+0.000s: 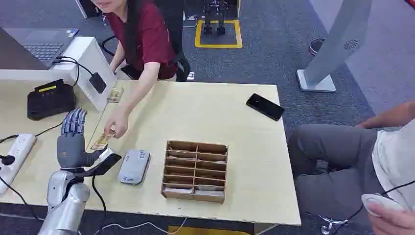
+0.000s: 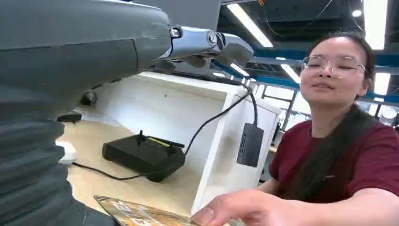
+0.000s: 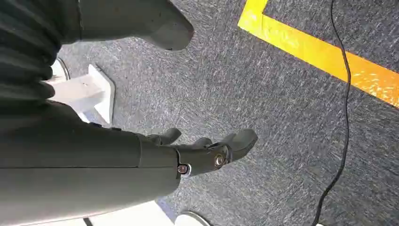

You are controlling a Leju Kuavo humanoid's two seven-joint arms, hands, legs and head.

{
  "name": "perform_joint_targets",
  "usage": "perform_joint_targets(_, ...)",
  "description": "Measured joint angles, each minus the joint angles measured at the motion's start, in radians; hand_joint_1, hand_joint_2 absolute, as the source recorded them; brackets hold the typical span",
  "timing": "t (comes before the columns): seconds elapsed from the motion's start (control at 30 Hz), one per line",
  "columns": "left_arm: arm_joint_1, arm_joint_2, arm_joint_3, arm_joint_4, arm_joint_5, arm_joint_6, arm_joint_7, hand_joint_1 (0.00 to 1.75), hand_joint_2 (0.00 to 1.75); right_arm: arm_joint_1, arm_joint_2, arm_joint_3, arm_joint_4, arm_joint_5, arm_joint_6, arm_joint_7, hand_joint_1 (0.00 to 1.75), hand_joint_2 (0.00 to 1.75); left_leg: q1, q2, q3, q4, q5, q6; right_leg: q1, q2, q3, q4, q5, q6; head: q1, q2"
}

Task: Pass the card to the sensor for recognition and then transmit it.

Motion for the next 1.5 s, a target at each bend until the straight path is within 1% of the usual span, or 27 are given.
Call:
perform_joint_targets(0.07,0.0,0.0,0.0,0.0,0.0,0.0,0.0,0.0,1.75,0.0,0.0,0.0,0.0,0.0,0.0,0.0,0.0,1.75,0.0,0.0,0.0,0.0,0.0,0.0,0.0,0.0,0.0,0.0,0.0,0.0,0.0,0.0)
perform_joint_targets(0.1,0.0,0.0,0.0,0.0,0.0,0.0,0.0,1.57,1.75,0.0,0.0,0.0,0.0,0.0,0.0,0.0,0.0,1.75,0.0,0.0,0.0,0.0,0.0,0.0,0.0,0.0,0.0,0.0,0.0,0.0,0.0,0.0)
perform_joint_targets(0.13,0.0,0.0,0.0,0.0,0.0,0.0,0.0,1.75,1.75,0.0,0.0,0.0,0.0,0.0,0.0,0.0,0.0,1.75,0.0,0.0,0.0,0.0,0.0,0.0,0.0,0.0,0.0,0.0,0.0,0.0,0.0,0.0)
perform_joint_targets(0.23,0.0,0.004,-0.006,0.002,0.036,0.0,0.009,1.75,1.75,0.0,0.0,0.0,0.0,0.002,0.0,-0.002,0.0,1.75,0.0,0.0,0.0,0.0,0.0,0.0,0.0,0.0,0.0,0.0,0.0,0.0,0.0,0.0)
perform_joint_targets(0.47,0.005,0.042,-0.035,0.004,0.111,0.0,0.038,1.75,1.75,0.0,0.0,-0.004,0.0,0.018,-0.001,-0.006,0.0,1.75,0.0,0.0,0.0,0.0,0.0,0.0,0.0,0.0,0.0,0.0,0.0,0.0,-0.001,0.0)
perform_joint_targets(0.77,0.01,0.064,-0.044,0.004,0.136,-0.002,0.045,1.75,1.75,0.0,0.001,-0.014,0.0,0.026,-0.001,-0.006,0.0,1.75,0.0,0.0,0.0,0.0,0.0,0.0,0.0,0.0,0.0,0.0,0.0,0.0,0.0,0.0)
perform_joint_targets(1.0,0.017,0.08,-0.044,0.002,0.179,-0.015,0.045,1.75,1.75,0.0,0.002,-0.017,0.0,0.038,-0.002,-0.01,0.0,1.75,0.0,0.0,0.0,0.0,0.0,0.0,0.0,0.0,0.0,0.0,0.0,0.0,-0.001,0.0)
perform_joint_targets(1.13,0.028,0.083,-0.044,-0.003,0.204,-0.016,0.037,1.75,1.75,0.0,0.002,-0.018,0.0,0.041,-0.002,-0.009,0.0,1.75,0.0,0.0,0.0,0.0,0.0,0.0,0.0,0.0,0.0,0.0,0.0,0.0,0.0,0.0)
perform_joint_targets(1.27,0.044,0.082,-0.044,-0.026,0.279,-0.048,-0.008,1.75,1.75,0.0,0.003,-0.02,0.0,0.053,-0.002,-0.009,0.0,1.75,0.0,0.0,0.0,0.0,0.0,0.0,0.0,0.0,0.0,0.0,0.0,0.0,0.0,0.0)
perform_joint_targets(1.5,0.051,0.081,-0.044,-0.045,0.293,-0.054,-0.02,1.75,1.75,0.0,0.004,-0.024,0.0,0.053,-0.002,-0.009,0.0,1.75,0.0,0.0,0.0,0.0,0.0,0.0,0.0,0.0,0.0,0.0,0.0,0.0,0.0,0.0)
